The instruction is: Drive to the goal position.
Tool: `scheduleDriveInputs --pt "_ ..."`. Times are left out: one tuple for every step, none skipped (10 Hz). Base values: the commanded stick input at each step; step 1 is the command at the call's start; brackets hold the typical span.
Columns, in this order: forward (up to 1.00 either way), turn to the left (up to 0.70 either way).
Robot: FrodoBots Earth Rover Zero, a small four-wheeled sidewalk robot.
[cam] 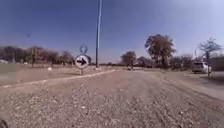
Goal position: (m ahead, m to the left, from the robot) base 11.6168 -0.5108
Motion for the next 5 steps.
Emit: scheduleDriveInputs --pt "0.5 0.0" --pt "0.5 0.0" --pt "0.5 0.0" --pt "0.5 0.0" --pt "0.5 0.0"
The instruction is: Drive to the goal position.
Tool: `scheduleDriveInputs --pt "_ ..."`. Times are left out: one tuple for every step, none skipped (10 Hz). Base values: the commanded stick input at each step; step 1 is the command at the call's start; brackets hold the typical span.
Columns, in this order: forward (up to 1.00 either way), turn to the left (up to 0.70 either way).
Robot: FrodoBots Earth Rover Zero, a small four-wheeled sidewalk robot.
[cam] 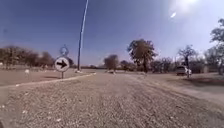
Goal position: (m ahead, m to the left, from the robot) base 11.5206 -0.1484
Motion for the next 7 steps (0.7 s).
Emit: scheduleDriveInputs --pt "0.5 0.0" --pt "0.5 0.0" --pt "0.5 0.0" --pt "0.5 0.0" --pt "0.5 0.0" --pt "0.5 0.0" --pt "0.5 0.0"
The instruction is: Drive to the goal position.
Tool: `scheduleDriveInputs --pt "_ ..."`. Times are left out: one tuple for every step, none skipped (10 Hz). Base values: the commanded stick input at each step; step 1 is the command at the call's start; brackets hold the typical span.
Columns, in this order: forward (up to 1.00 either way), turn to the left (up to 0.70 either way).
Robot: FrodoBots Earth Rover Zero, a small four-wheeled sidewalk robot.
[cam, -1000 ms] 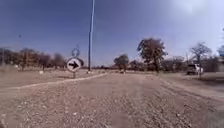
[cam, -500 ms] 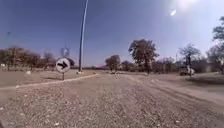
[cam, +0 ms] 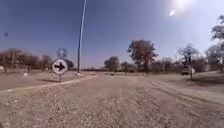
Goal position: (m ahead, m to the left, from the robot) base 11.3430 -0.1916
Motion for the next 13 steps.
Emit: scheduleDriveInputs --pt "0.5 0.0" --pt "0.5 0.0" --pt "0.5 0.0" --pt "0.5 0.0" --pt "0.5 0.0" --pt "0.5 0.0" --pt "0.5 0.0" --pt "0.5 0.0" --pt "0.5 0.0" --pt "0.5 0.0" --pt "0.5 0.0" --pt "0.5 0.0" --pt "0.5 0.0"
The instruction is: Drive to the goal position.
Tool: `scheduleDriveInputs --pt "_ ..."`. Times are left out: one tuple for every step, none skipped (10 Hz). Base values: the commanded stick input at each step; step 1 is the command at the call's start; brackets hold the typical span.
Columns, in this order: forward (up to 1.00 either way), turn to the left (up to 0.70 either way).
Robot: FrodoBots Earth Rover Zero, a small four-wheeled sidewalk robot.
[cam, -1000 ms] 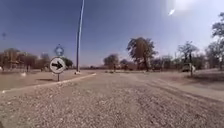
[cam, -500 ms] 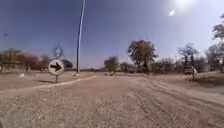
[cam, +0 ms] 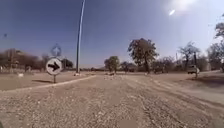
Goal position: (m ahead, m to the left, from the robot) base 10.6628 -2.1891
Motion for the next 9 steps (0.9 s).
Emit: scheduleDriveInputs --pt "0.5 0.0" --pt "0.5 0.0" --pt "0.5 0.0" --pt "0.5 0.0" --pt "0.5 0.0" --pt "0.5 0.0" --pt "0.5 0.0" --pt "0.5 0.0" --pt "0.5 0.0"
